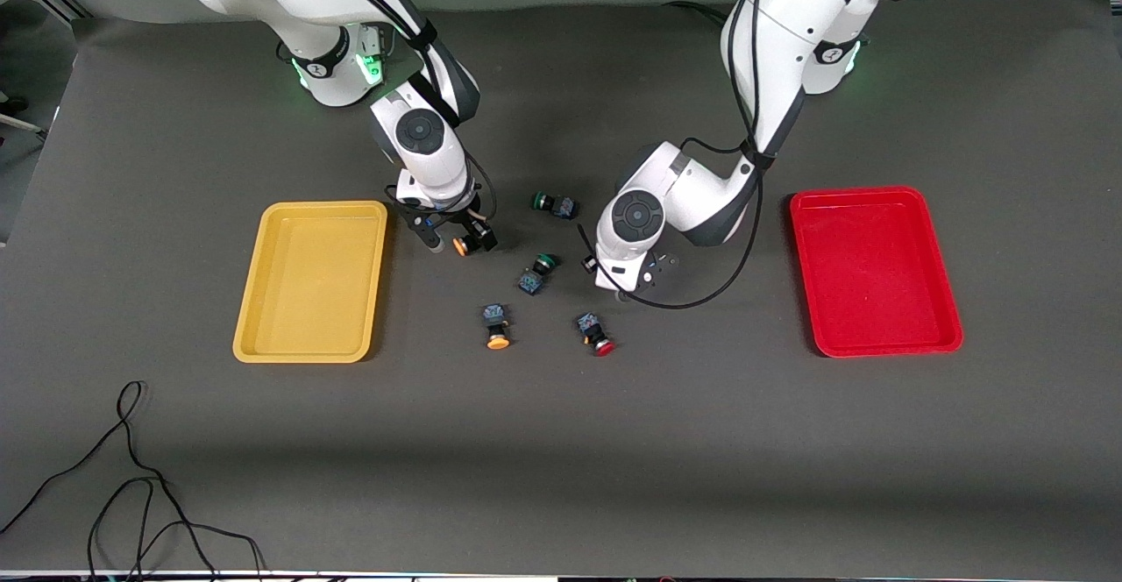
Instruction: Place red and yellow buttons in trays
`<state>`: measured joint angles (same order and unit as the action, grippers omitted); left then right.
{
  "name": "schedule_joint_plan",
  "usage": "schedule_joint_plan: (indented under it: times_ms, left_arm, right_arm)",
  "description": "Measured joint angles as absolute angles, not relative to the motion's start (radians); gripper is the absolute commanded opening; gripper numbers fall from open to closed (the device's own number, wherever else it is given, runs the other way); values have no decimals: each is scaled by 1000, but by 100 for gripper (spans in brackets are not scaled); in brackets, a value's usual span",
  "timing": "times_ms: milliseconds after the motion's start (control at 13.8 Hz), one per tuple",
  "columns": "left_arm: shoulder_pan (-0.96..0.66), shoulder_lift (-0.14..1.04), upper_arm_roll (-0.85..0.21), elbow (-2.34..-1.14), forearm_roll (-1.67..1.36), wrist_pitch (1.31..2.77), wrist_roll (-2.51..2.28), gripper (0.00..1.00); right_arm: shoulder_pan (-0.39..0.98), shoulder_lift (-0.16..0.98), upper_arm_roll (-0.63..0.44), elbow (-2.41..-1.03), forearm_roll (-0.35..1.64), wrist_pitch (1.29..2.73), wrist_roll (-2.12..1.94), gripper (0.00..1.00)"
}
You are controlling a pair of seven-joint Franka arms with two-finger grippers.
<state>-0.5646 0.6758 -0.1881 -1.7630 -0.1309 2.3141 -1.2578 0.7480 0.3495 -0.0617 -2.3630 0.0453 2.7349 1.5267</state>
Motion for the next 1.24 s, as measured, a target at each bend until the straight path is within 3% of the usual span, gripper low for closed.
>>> schedule_joint_plan:
  times_ms: [73, 145, 363, 581, 726, 1017, 1235]
  left_arm:
    - [-563, 669, -187, -1759, -132, 2306, -1258, 0]
    - [-555, 654, -185, -1751, -133, 2269, -1258, 0]
    - [-492, 548, -179, -1692, -130, 1976, -1187, 0]
    - [-367, 368, -168, -1686, -101, 1698, -962, 0]
    - [-270, 267, -160, -1747, -56, 1617, -787, 0]
    - [-80, 161, -154, -2001, 23, 1727, -472, 0]
    - [37, 166, -151, -2171, 105, 1934, -330, 0]
  right_arm:
    - [748, 351, -62, -2363, 44, 2742, 1527, 20]
    - [748, 355, -62, -2363, 43, 2750, 1527, 15]
    - [749, 357, -62, -2359, 41, 2760, 1527, 14]
    - [749, 353, -64, -2343, 38, 2752, 1527, 14]
    - [748, 320, -68, -2297, 35, 2643, 1522, 14]
    - [746, 199, -148, -2076, 32, 2183, 1435, 14]
    - [740, 158, -175, -2007, 33, 2077, 1396, 14]
